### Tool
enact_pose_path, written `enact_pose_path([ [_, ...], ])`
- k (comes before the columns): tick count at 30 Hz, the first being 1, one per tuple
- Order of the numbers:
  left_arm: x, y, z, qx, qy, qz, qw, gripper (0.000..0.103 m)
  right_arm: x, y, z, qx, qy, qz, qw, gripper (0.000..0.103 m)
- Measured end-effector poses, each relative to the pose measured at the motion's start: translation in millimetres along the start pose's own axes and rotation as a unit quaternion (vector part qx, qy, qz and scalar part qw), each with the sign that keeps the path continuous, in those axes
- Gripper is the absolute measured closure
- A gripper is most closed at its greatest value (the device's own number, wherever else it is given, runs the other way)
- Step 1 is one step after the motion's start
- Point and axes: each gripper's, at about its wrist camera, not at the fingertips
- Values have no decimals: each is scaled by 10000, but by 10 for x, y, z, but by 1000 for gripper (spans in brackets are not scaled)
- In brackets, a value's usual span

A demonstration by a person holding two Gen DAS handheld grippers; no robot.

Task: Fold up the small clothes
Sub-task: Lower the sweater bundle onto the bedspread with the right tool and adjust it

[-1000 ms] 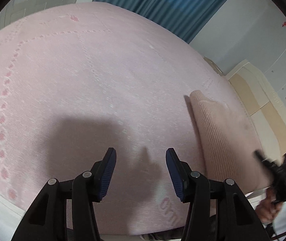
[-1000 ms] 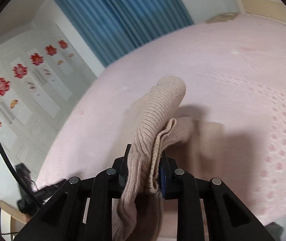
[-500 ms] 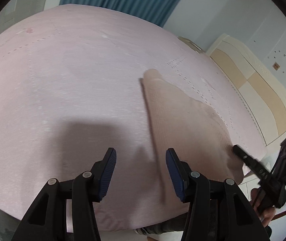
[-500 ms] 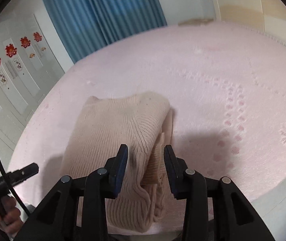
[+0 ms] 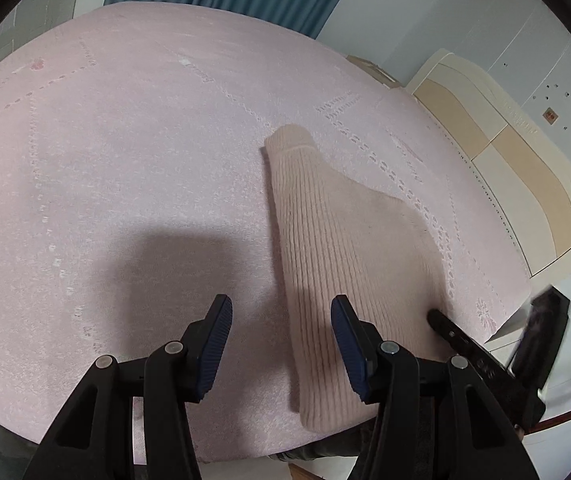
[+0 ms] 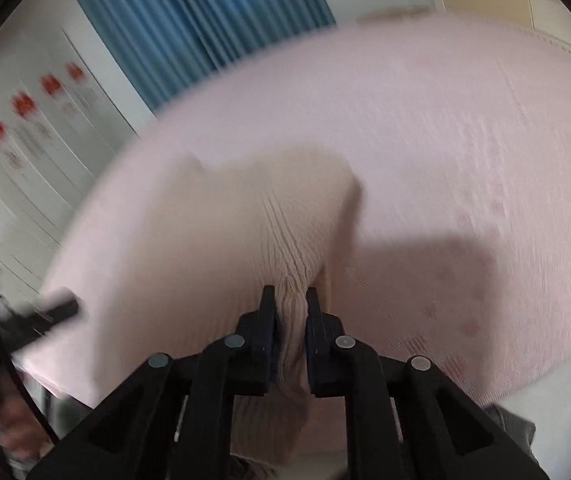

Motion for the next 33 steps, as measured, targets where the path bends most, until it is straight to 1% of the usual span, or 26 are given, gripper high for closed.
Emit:
enact_pose_path([
  [2,59,20,14,-3,115,18,9999,54,-88,-113,40,168,-325,-178,9992,84],
  [3,74,31,18,-1,162,43,9999,54,-107,-158,71,259,-383,-227,9987,80],
  [4,97,53,31,-5,213,77,9997,54,-129,-208,124,411,-325,-234,9984,71],
  [5,114,78,45,-17,238,101,9997,54,-109,-216,148,486,-254,-208,9983,68],
  [6,127,97,55,-30,236,111,9997,54,-99,-198,184,508,-174,-199,9984,68],
  [7,138,122,69,-50,217,119,9997,54,-101,-125,223,431,-77,-227,9988,69],
  [8,151,133,83,-62,212,122,9997,54,-100,-10,263,280,-27,-173,9995,87],
  [9,161,140,93,-68,216,126,9997,54,-92,53,286,189,-19,-127,9997,93],
  [10,172,141,99,-59,237,138,9996,54,-91,93,308,159,-7,-154,9998,93],
  [11,189,132,86,-57,261,161,9995,54,-69,74,313,226,-28,-127,9997,94],
  [12,202,123,71,-59,290,189,9994,54,-44,-7,320,328,9,-14,9995,94],
  [13,196,108,54,-49,330,219,9992,54,62,-84,296,449,173,160,9987,94],
  [14,183,104,42,-42,342,229,9991,54,112,-47,307,417,253,193,9986,94],
  [15,161,112,32,-47,340,227,9992,54,159,-3,280,255,315,180,9990,94],
  [16,138,131,35,-58,325,215,9992,54,189,110,231,-49,321,143,9994,92],
  [17,116,161,31,-82,292,205,9993,54,170,170,212,-156,321,154,9992,88],
  [18,99,193,28,-120,256,221,9994,54,199,137,199,-103,415,189,9989,86],
  [20,78,227,23,-142,202,219,9995,54,255,64,248,-48,628,356,9974,63],
  [21,81,231,21,-135,205,200,9995,54,287,42,284,-23,750,499,9959,58],
  [23,95,230,23,-101,250,201,9994,54,273,21,326,-22,832,812,9932,40],
  [24,89,232,27,-97,251,199,9994,54,249,54,359,-70,784,809,9936,36],
  [27,63,205,32,-101,190,136,9997,54,142,289,407,-507,545,747,9944,35],
  [29,49,170,18,-76,171,120,9998,54,59,517,350,-743,502,681,9936,35],
  [30,40,158,7,-73,155,100,9998,54,62,610,362,-792,526,709,9929,35],
  [31,36,143,-6,-82,145,69,9998,54,63,640,340,-799,583,749,9923,33],
  [33,27,119,-36,-84,162,42,9998,54,54,693,361,-805,576,759,9922,32],
])
Point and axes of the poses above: each gripper's, at about its wrist camera, not at the fingertips, and y roughly the way its jaws point, x to its right, z to its top, and after that the axes turned 11 degrees about -z, right-handed
